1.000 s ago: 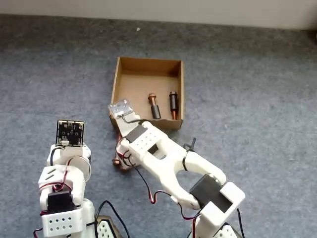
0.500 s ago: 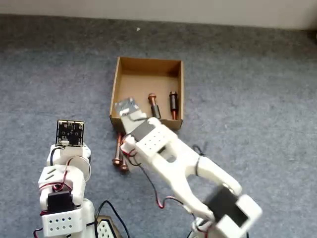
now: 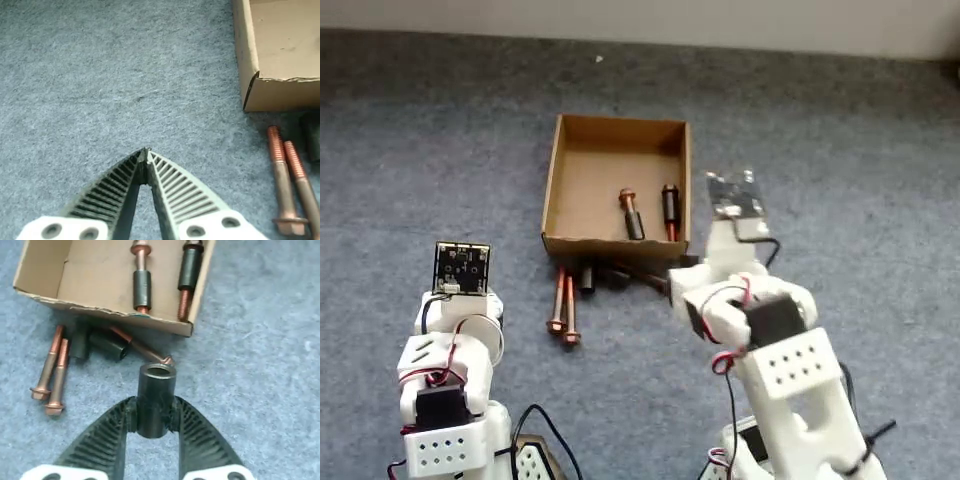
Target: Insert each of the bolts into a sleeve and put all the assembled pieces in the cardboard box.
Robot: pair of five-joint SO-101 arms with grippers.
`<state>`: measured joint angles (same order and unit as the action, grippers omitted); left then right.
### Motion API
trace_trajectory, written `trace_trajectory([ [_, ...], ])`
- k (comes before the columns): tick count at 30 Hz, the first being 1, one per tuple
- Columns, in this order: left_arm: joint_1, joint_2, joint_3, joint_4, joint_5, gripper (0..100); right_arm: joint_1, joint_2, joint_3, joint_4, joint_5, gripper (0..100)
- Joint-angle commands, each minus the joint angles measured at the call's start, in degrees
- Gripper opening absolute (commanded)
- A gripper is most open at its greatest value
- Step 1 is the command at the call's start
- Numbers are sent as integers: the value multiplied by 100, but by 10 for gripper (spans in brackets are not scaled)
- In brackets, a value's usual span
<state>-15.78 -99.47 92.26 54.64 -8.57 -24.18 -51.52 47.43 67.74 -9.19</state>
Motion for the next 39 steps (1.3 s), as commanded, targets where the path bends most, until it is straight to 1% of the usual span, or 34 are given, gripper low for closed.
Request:
trace_trajectory([
  [1, -40, -13, -84, -114, -70, 7, 453, -945, 391, -207, 70, 5],
  [6, -40, -13, -92, -114, -79, 7, 1033, -2123, 1516, -998, 70, 5],
  [9, -31, 13, -180, -105, -378, 7, 1420, -2738, 2193, -1587, 70, 5],
  [11, 84, 22, -365, 79, -545, 7, 1525, -3073, 2580, -1851, 70, 5],
  [14, 479, 40, -892, 659, -835, 7, 1552, -3468, 3002, -2009, 70, 5],
  [18, 1262, 57, -1736, 1398, -1196, 7, 1560, -3925, 3275, -2018, 44, 5],
  [20, 1596, 57, -2088, 1653, -1275, 7, 1622, -4198, 3389, -2018, 44, 5],
  [23, 1965, 277, -2466, 1811, -1284, 7, 1921, -4673, 3662, -2167, 35, 5],
  [27, 2316, 1376, -2993, 1785, -1336, 7, 2237, -5367, 4259, -2545, 35, 5],
  [32, 3029, 3152, -3987, 1793, -1767, 7, 2589, -5323, 4532, -2862, 35, 5],
  [37, 3653, 4892, -4725, 1767, -2664, 8, 2835, -5323, 4532, -2905, 35, 5],
  [39, 3837, 5552, -4971, 1767, -2980, 37, 2835, -5323, 4541, -2905, 35, 5],
])
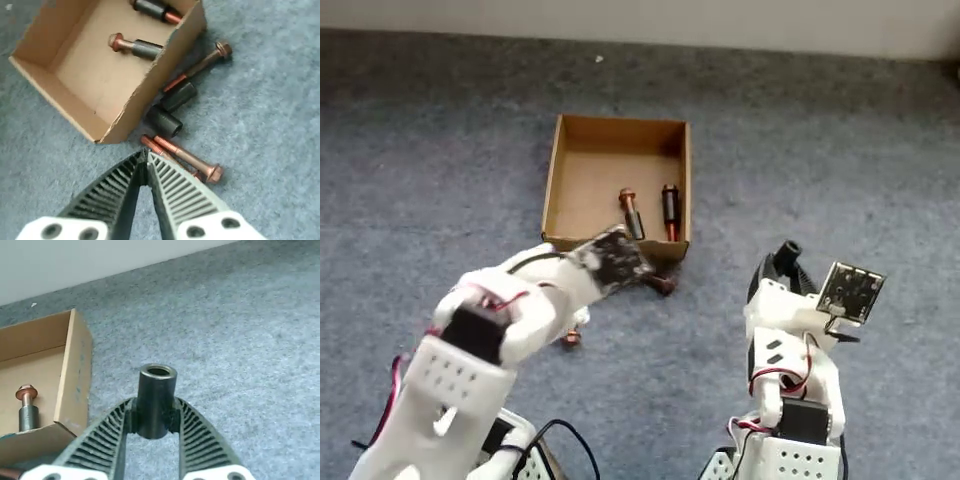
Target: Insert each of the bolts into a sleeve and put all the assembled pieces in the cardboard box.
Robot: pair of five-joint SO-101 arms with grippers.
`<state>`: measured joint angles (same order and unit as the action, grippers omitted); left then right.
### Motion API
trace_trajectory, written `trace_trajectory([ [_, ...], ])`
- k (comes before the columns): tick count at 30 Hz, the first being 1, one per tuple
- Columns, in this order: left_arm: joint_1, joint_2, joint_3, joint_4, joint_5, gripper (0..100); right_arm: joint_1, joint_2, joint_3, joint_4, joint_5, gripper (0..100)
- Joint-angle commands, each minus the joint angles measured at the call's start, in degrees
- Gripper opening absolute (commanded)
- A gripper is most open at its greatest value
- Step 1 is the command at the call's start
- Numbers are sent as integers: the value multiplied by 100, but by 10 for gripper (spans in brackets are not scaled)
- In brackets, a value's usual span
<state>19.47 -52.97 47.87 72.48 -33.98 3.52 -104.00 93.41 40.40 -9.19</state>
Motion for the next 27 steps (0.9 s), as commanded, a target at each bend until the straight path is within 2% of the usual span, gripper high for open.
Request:
trace_trajectory([
  [1, 374, 1226, -655, -18, -519, 66, 66, -75, -57, -171, 35, 5],
  [5, 514, 2431, -1191, -26, -598, 171, 66, -75, -57, -171, 35, 5],
  [12, 796, 4119, -2149, -26, -1600, 141, 66, -75, -57, -171, 35, 5],
  [19, 1015, 5367, -3002, -378, -1635, 140, 66, -75, -48, -171, 35, 5],
  [27, 1191, 6686, -4180, -431, -1635, 141, 57, -75, -31, -171, 44, 5],
])
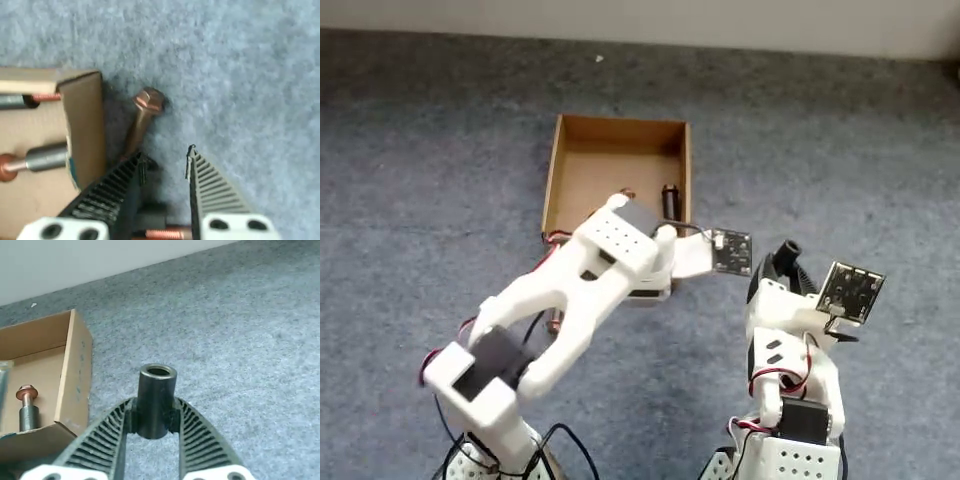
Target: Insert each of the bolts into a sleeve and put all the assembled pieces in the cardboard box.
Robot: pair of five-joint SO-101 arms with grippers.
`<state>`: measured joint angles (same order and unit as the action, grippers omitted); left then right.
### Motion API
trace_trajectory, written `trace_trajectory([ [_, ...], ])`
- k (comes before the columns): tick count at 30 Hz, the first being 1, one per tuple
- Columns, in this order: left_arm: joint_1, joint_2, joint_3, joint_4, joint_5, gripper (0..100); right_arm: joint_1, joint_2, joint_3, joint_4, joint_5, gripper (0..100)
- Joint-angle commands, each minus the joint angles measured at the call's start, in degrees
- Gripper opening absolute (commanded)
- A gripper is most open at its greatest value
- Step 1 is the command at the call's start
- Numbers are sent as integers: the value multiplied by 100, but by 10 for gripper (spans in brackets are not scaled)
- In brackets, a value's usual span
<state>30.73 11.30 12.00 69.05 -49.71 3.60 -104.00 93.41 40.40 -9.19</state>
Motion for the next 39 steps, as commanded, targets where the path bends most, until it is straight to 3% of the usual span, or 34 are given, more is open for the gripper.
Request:
trace_trajectory([
  [1, 66, 435, -769, -70, -62, 141, 48, -75, -31, -171, 44, 5],
  [13, 66, 2026, -1842, -44, -62, 136, 48, -75, -31, -171, 62, 5],
  [20, 66, 2044, -1798, -35, -44, 3, 48, -75, -31, -171, 62, 5],
  [33, 22, 2026, -1965, 334, -18, 5, 48, -75, -31, -171, 70, 5],
  [39, 22, 1473, -2070, 1116, -18, 5, 48, -75, -31, -171, 70, 5],
])
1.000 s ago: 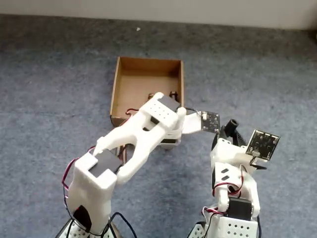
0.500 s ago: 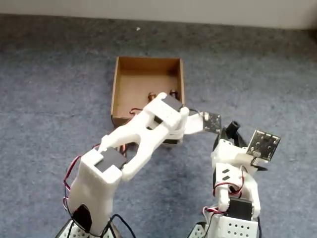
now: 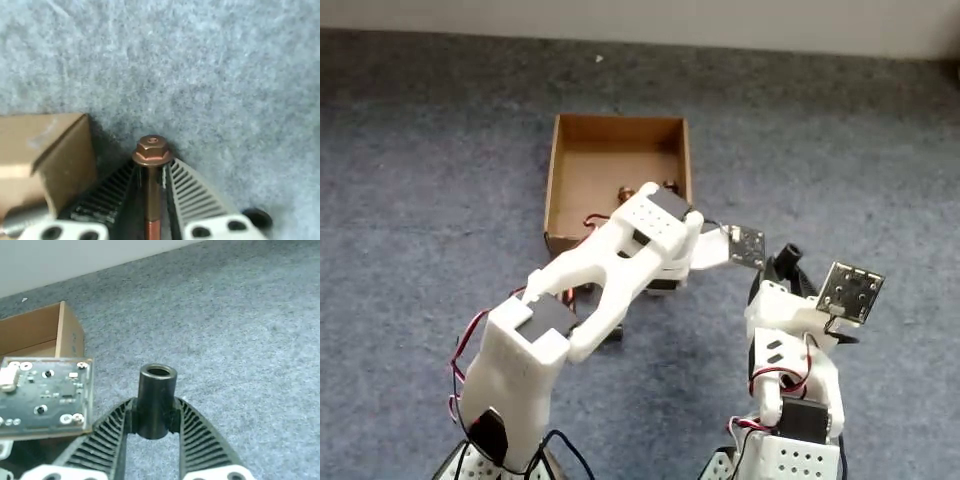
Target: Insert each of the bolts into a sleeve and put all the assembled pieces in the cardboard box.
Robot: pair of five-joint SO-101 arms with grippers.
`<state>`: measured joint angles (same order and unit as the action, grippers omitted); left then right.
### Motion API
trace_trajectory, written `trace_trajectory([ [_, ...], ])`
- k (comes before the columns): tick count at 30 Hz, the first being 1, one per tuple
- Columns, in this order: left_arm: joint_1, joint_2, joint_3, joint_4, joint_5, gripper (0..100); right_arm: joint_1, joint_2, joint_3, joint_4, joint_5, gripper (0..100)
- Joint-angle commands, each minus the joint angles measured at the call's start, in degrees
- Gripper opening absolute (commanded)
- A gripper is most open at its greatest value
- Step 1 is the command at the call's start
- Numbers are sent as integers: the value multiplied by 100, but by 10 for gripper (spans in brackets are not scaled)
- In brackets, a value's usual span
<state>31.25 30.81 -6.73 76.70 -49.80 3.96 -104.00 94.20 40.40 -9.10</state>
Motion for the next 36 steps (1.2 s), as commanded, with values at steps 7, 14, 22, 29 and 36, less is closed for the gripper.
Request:
trace_trajectory([
  [7, -259, -1473, -154, 888, 422, 5, 22, -75, -110, -171, 62, 5],
  [14, -488, -2141, 31, 1073, 774, 5, 22, -75, -110, -171, 62, 5],
  [22, -479, -3785, 1024, 1046, 1530, 5, -4, -75, -119, -154, 62, 5],
  [29, -602, -6035, 2730, -53, 2567, 5, -593, -101, -321, 84, 70, 5],
  [36, -1059, -8312, 4409, -1292, 3648, 5, -1666, -110, -875, 268, 70, 5],
])
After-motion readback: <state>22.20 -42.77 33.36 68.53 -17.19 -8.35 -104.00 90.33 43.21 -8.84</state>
